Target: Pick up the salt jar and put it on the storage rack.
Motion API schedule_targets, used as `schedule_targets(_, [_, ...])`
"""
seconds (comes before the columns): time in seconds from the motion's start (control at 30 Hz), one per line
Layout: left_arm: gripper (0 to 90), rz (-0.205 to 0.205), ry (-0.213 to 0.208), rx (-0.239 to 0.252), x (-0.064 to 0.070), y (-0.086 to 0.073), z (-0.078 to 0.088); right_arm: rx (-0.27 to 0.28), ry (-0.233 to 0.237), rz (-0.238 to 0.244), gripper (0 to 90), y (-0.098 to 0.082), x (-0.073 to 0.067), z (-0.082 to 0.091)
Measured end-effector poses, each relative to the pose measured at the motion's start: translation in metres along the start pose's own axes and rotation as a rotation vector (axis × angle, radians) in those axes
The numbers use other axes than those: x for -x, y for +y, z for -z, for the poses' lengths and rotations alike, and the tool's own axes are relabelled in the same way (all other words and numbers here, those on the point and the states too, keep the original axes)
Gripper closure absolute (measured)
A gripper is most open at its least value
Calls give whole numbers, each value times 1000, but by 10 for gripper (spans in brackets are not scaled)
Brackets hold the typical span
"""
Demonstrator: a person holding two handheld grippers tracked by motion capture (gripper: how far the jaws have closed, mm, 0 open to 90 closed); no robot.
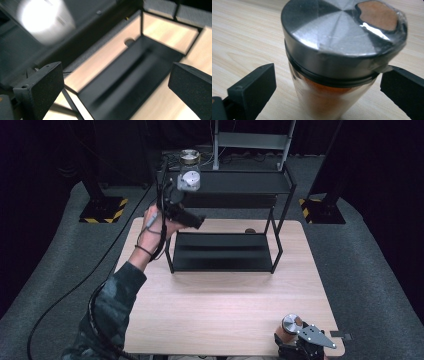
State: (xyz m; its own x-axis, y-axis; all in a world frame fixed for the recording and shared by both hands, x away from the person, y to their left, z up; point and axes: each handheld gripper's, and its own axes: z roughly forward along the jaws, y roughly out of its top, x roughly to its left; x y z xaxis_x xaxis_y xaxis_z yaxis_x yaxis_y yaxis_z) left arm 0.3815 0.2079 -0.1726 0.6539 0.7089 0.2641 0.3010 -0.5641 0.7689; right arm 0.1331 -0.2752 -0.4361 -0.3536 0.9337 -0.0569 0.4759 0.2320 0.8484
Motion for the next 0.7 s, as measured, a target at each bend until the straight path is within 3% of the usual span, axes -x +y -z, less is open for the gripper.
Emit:
schedule_targets(0.13, [0,-34,-12,-24,19,-31,-3,2,-5,3,0,0,-1,1])
schedule_targets(0.37, [0,-43,-21,-72,47,-90,-9,4,-8,3,0,-1,-1,1])
schedule_targets(0.57, [0,8,-60,-123,72,-153,-21,7,-9,6,0,0,-2,1])
schedule_targets(0.7, [0,67,-87,-155,86,-191,-34,4,-12,8,0,1,-3,1])
